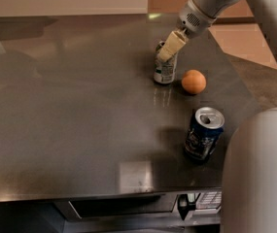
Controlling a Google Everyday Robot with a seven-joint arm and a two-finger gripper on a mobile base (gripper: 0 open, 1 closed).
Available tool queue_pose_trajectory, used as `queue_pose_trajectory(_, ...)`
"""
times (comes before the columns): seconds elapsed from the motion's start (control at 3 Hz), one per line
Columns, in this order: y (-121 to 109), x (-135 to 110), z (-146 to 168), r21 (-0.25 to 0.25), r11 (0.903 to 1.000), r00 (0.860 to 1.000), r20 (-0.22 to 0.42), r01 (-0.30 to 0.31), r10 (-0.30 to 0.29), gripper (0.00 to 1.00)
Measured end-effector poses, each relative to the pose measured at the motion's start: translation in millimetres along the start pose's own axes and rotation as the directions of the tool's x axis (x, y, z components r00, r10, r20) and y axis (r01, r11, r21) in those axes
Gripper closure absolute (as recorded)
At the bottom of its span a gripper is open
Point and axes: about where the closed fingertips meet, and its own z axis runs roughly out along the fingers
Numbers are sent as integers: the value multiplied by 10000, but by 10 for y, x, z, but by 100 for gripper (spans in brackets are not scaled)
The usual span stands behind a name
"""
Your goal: Move 7up can near orange
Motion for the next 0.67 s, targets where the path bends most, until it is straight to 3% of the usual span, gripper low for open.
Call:
queue_pose_trajectory(0.33, -15, -19, 36, 11, 10000, 10000, 42, 2, -2, 4)
queue_pose_trajectory(0.67, -22, -32, 60, 13, 10000, 10000, 64, 6, -6, 0)
